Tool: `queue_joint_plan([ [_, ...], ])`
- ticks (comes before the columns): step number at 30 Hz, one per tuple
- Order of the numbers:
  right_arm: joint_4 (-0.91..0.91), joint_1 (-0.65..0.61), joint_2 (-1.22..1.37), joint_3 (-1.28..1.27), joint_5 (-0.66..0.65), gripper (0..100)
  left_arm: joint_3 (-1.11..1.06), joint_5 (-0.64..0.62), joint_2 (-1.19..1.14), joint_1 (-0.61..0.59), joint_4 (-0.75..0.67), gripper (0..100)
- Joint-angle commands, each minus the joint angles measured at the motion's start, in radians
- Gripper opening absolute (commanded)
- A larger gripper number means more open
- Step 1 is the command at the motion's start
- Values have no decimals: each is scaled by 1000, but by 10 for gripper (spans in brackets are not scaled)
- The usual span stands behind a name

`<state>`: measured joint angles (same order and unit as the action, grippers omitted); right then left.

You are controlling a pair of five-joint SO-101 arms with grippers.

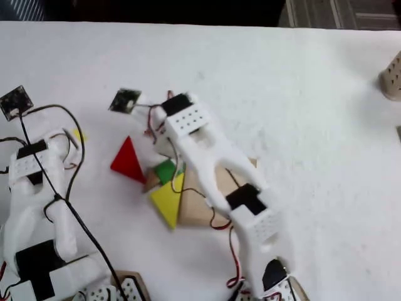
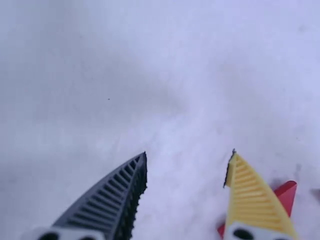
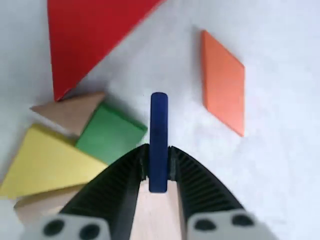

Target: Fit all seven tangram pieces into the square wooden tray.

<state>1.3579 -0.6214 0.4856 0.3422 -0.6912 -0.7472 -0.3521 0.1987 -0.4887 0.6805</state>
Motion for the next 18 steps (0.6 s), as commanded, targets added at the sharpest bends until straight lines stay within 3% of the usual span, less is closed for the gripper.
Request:
queue_joint_plan([
  [1, 84, 61, -119, 57, 57, 18, 40, 14, -1, 16, -23, 276],
  [9, 275, 143, -246, -41, 295, 18, 38, 14, -1, 16, -23, 276],
  [18, 91, 162, -260, -419, 304, 18, 38, 14, -1, 16, -23, 276],
])
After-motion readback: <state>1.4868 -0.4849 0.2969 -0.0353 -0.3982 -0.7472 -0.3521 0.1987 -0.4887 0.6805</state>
